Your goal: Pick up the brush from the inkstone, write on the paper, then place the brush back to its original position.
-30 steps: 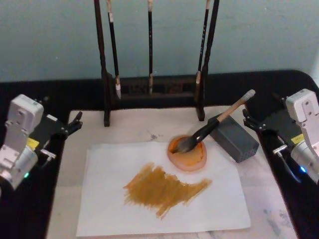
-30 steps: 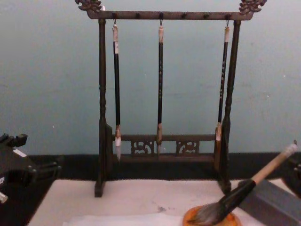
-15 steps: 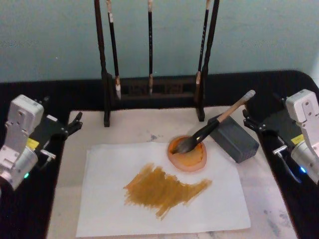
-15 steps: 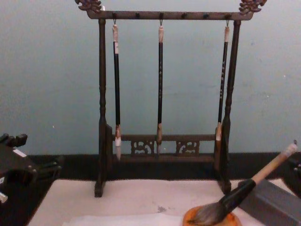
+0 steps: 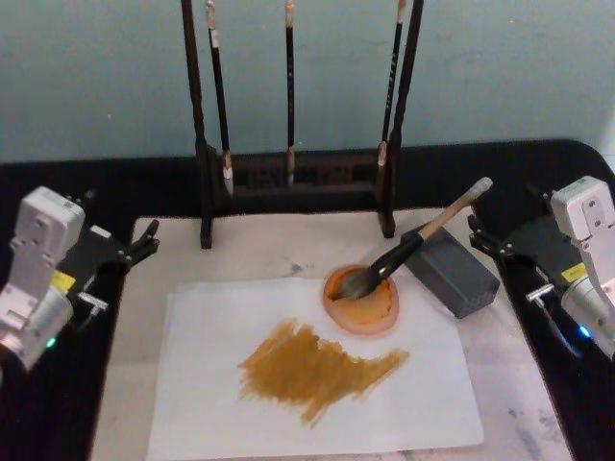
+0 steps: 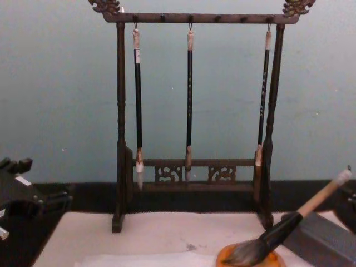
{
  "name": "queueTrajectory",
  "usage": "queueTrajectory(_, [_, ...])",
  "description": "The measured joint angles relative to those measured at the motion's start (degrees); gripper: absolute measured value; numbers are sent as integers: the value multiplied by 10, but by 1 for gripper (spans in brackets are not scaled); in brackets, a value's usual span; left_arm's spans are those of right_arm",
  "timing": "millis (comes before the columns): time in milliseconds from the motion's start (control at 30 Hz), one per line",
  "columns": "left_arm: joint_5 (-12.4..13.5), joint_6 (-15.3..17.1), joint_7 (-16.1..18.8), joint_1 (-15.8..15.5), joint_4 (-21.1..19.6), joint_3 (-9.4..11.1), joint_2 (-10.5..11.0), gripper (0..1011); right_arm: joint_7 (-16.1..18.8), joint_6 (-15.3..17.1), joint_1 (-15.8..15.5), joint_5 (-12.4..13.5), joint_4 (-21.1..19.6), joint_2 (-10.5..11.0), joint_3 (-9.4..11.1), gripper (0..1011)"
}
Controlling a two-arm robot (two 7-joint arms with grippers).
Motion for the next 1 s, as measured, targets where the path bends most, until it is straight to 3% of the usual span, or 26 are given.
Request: queueTrajectory(1000, [0,0,0,0,0,0,0,1010,0,0,0,0,0,0,0,1000])
